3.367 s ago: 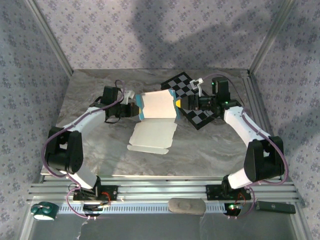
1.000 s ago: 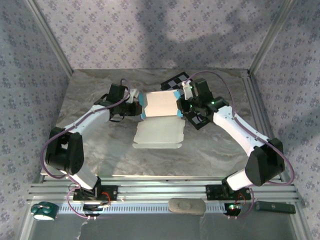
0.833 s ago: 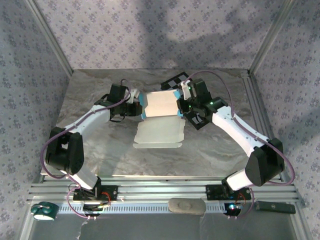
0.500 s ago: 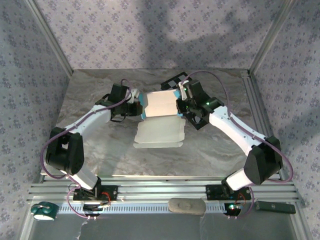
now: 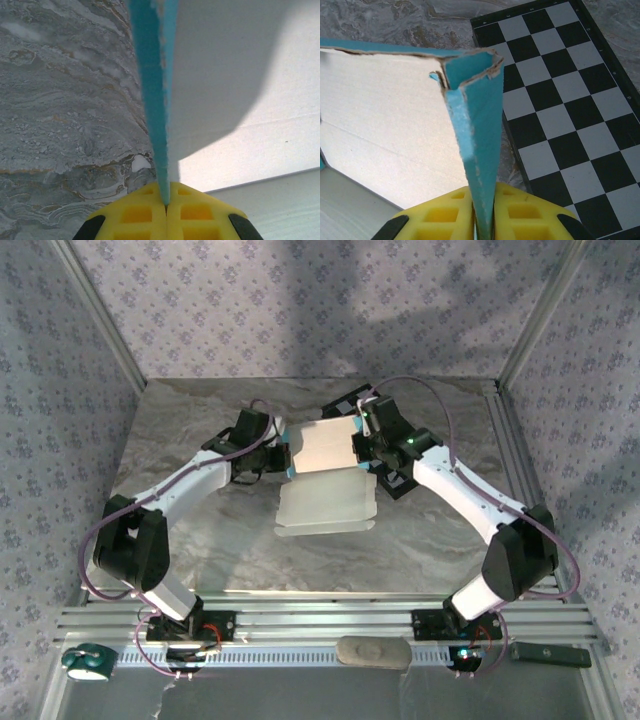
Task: Fold the paper box
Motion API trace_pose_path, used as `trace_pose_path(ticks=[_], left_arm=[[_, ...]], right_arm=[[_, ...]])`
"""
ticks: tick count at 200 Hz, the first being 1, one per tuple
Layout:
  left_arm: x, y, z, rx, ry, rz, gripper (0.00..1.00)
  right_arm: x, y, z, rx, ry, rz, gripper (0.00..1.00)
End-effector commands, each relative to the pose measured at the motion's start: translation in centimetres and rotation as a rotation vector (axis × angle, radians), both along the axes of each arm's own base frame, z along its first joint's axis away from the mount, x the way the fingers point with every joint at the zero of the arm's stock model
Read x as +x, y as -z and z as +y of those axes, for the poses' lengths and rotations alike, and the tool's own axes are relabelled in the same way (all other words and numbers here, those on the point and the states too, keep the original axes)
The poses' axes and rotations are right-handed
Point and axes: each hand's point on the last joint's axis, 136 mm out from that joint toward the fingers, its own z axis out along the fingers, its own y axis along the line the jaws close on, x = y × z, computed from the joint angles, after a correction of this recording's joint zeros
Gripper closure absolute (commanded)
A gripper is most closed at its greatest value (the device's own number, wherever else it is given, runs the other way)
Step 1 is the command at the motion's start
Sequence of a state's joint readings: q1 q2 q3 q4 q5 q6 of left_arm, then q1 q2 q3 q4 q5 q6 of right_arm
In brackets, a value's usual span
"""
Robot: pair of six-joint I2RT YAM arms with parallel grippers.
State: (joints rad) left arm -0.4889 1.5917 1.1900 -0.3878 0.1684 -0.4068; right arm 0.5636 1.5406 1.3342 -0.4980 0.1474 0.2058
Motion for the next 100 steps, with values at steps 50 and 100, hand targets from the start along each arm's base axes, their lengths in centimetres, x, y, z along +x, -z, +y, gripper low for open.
trace_pose_path(ticks=[50,100], left_arm=[[0.06,-1.3,-0.39,0.027,-0.034,-0.018,1.0],[0.15,-1.19,-0.4,0.028,-0.051,-0.004,1.0]], right_arm=[[-0.06,-0.65,1.43,0.027,-0.038,0.029,0.8],[-0.12,-0.39,1.7,0.027,-0.06,0.048,0.73]])
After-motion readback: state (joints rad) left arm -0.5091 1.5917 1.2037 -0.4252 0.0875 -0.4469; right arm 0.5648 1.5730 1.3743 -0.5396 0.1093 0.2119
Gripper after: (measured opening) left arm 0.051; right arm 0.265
